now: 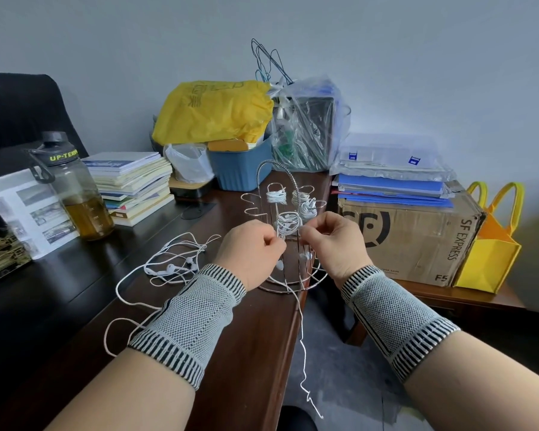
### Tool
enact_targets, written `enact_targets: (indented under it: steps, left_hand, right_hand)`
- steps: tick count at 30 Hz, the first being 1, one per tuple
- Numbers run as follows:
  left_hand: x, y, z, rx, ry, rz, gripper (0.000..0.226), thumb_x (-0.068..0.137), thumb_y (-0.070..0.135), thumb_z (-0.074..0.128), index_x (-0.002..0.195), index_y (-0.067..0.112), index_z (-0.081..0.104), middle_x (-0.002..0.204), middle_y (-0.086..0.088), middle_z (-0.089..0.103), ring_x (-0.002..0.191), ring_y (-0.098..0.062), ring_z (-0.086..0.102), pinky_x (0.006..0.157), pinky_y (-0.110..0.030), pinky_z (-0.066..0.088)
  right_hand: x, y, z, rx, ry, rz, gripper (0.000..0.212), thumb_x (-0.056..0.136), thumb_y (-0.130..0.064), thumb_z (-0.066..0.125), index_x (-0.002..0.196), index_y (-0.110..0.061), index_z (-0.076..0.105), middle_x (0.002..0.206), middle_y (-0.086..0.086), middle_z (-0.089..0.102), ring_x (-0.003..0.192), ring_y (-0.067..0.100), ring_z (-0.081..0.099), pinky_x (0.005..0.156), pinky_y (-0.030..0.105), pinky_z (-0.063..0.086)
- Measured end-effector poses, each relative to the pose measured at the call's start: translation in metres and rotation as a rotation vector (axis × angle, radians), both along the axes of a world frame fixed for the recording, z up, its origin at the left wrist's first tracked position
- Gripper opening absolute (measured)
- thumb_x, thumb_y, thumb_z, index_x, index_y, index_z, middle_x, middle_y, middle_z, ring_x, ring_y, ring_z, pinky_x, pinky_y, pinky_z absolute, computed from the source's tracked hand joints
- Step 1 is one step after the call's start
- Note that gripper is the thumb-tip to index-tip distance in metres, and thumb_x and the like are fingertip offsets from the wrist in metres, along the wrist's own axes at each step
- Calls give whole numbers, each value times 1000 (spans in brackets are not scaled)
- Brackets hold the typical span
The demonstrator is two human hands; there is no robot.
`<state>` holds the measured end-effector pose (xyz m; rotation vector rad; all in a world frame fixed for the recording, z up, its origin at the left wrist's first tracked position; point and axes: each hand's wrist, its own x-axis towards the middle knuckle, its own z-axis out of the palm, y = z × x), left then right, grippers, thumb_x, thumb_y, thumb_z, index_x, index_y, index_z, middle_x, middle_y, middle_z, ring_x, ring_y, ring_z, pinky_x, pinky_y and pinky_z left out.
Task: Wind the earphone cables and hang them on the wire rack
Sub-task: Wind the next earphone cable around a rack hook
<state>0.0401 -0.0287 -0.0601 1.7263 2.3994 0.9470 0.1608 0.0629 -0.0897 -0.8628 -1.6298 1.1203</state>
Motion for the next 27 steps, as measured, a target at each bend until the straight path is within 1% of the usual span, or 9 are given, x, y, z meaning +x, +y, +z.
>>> enact_targets:
  steps: [2, 4, 8, 11, 13, 16, 22, 25, 27]
  left_hand:
    - [0, -2, -1, 2, -78, -30, 31, 88, 17, 54, 60, 4, 59, 93, 0, 66, 75, -10, 58, 77, -33, 46]
    - [0, -4, -1, 5, -118, -44, 28, 87, 15, 56, 64, 1, 65, 99, -6, 68, 86, -22, 60, 82, -38, 47]
    - [4, -10, 0, -35, -49, -84, 24, 89, 23, 59, 71, 11, 70, 103, -2, 68, 92, -20, 62, 85, -36, 48]
    - [10, -13, 0, -61, 102, -89, 15, 92, 25, 57, 80, 19, 63, 103, 7, 57, 86, -17, 59, 78, -31, 46]
    - [14, -13, 1, -62, 172, -87, 8, 93, 22, 55, 86, 23, 59, 100, 9, 51, 84, -16, 56, 73, -28, 41]
    - [18, -13, 3, -48, 219, -87, 11, 93, 14, 52, 92, 22, 60, 99, 7, 54, 86, -17, 55, 72, -28, 40]
    - [14, -18, 6, -38, 18, -47, 12, 86, 16, 59, 83, 26, 64, 81, 10, 67, 79, -10, 60, 68, -19, 41]
    - [2, -26, 7, -139, -136, -110, 15, 84, 15, 64, 76, 28, 64, 70, 9, 67, 64, -5, 63, 62, -17, 44]
    - [-7, -32, 10, -178, -192, -151, 12, 85, 15, 66, 78, 24, 67, 64, 9, 67, 54, 1, 60, 58, -13, 44]
  right_hand:
    - [1, -3, 0, 55, -8, 19, 18, 81, -7, 71, 69, -15, 60, 67, 0, 64, 55, 3, 58, 56, 17, 49]
    - [3, -4, -2, 106, -26, 48, 23, 80, -2, 69, 69, -18, 58, 67, -4, 60, 53, -3, 53, 56, 11, 45]
    - [4, -4, -11, 269, -96, 51, 33, 78, -1, 68, 75, -31, 55, 85, -1, 60, 73, 12, 61, 71, 21, 50]
    - [3, -9, -11, 423, -161, 75, 38, 78, 0, 68, 85, -36, 57, 97, -10, 49, 92, -1, 53, 82, 16, 45]
    - [1, -11, -13, 488, -178, 106, 34, 78, 0, 68, 92, -31, 64, 97, -11, 47, 93, -7, 47, 80, 12, 42]
    - [0, -9, -16, 530, -168, 87, 26, 78, -3, 71, 91, -25, 70, 95, -5, 51, 90, -3, 49, 79, 14, 43]
    - [3, -8, -14, 468, -165, 20, 9, 81, -17, 75, 83, -25, 72, 90, -11, 56, 83, 4, 58, 77, 11, 46]
    - [4, -9, -12, 393, -121, -10, 24, 83, -15, 71, 73, -34, 61, 87, -7, 61, 80, 1, 58, 75, 10, 44]
    - [3, -7, -11, 298, -75, -1, 26, 85, -15, 70, 70, -35, 60, 86, -6, 63, 80, 5, 61, 78, 17, 48]
